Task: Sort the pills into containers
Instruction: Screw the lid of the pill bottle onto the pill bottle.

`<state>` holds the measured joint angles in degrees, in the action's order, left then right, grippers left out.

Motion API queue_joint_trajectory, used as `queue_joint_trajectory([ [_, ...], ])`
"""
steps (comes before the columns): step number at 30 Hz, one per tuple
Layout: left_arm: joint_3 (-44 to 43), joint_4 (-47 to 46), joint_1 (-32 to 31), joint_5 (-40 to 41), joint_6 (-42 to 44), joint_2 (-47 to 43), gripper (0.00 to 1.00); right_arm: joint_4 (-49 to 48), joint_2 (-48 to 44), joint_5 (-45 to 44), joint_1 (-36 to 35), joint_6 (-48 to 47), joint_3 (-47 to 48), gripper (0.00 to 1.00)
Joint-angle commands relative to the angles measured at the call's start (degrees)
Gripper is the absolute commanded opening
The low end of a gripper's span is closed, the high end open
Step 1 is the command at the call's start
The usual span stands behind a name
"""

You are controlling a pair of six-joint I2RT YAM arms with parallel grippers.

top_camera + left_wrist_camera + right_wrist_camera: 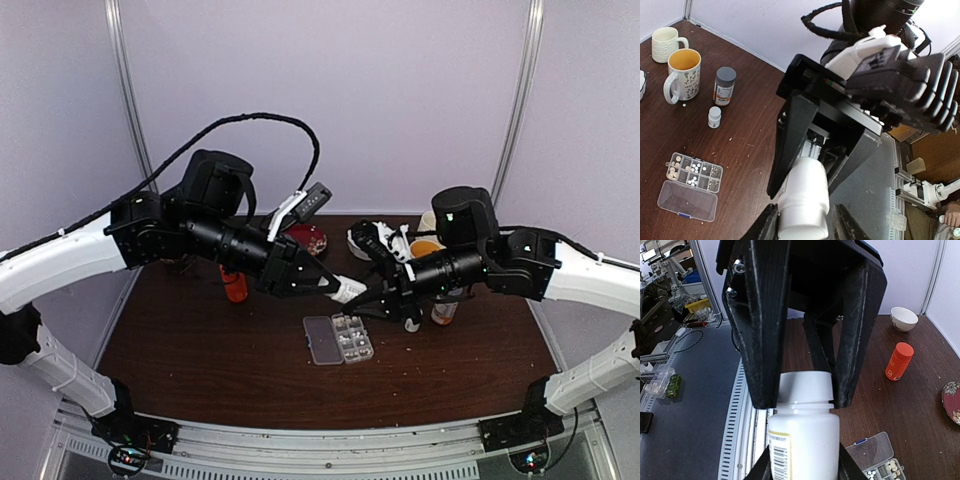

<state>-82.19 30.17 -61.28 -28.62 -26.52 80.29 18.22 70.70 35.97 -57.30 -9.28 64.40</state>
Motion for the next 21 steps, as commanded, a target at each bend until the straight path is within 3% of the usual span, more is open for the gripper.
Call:
queue_joint_trajectory([
  [1, -1.22, -1.32, -0.17, -2.33, 0.91, 0.3, 0.34, -1.92, 0.4, -0.63, -0.09, 1.5, 1.69, 0.0],
  [6, -1.37, -0.83, -0.24, -3.08, 3.04, 0.54, 0.0, -2.32, 0.41, 0.59, -0.08, 2.02, 1.36, 0.0],
  [13, 2.08, -4.3, -2.07, -3.3, 16.92, -1.64, 0.0, -5.03, 0.71, 6.12, -0.01, 5.94, 1.43, 0.0],
  [17, 6.74, -7.93, -3.66, -9.57, 35.41, -4.06, 0.0, -8.07, 0.87, 10.76, -0.05, 9.22, 0.99, 0.0],
  [21, 9.58, -8.34, -3.77, -9.33, 50.98, -5.52, 0.0, -10.8, 0.36, 13.94, -0.05, 13.96, 0.11, 0.0],
])
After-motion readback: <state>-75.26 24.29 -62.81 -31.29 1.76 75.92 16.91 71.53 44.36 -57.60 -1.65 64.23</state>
